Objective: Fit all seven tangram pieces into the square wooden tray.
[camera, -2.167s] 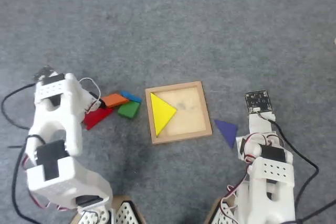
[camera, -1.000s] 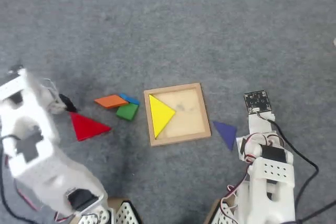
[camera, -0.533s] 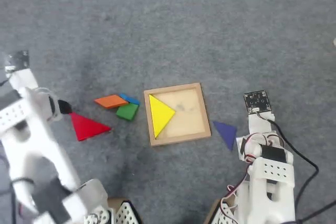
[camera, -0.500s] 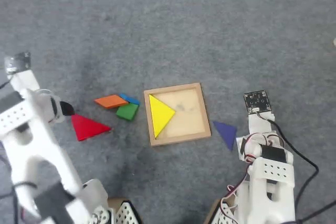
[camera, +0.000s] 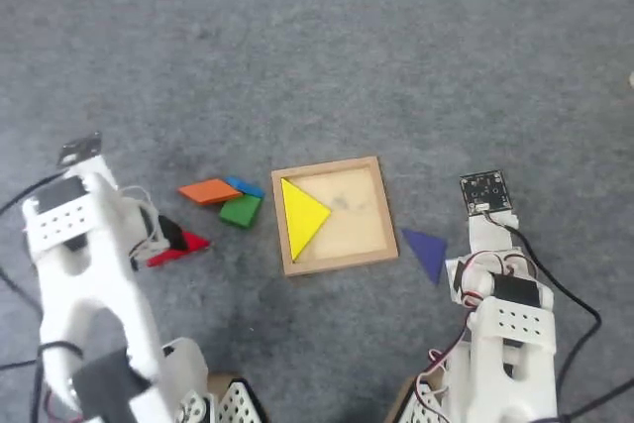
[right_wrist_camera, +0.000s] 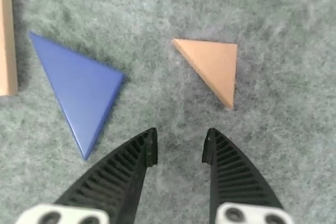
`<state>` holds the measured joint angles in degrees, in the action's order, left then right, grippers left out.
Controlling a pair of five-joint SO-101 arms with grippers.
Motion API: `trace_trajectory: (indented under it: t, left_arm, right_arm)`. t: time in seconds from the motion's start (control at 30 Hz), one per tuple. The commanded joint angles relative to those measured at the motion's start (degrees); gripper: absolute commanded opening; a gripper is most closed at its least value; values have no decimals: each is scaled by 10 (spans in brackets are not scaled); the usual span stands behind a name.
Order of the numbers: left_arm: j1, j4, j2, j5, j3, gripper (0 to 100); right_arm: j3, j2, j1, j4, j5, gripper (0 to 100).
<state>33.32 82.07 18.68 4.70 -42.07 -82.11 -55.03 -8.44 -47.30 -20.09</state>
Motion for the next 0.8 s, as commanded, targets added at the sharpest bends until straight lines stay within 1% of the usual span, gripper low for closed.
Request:
trace_trajectory:
  t: [0.0,0.1,0.17,0.3,0.43,0.57,0.67,0.77]
  left_arm:
    - [43,-25,-34,57,4,273]
    - [46,-27,-65,94,0,274]
    - [43,-31,-94,106,5,275]
    - [42,-78,-156,109,20,275]
    - [42,-107,-215,110,44,273]
    - [43,-150,-249,107,61,268]
    - [43,-187,-253,99,58,204]
    - [38,-199,-253,51,62,109]
  right_arm:
    - [5,-9,-1,10,-4,152]
    - [5,-9,-1,21,17,152]
    - [3,-11,-3,26,20,152]
    - [0,-14,-5,25,22,152]
    - [0,-14,-5,25,23,152]
    - [0,-14,-3,25,23,152]
    - [0,-14,-3,25,22,152]
    - [0,-14,-2,25,20,152]
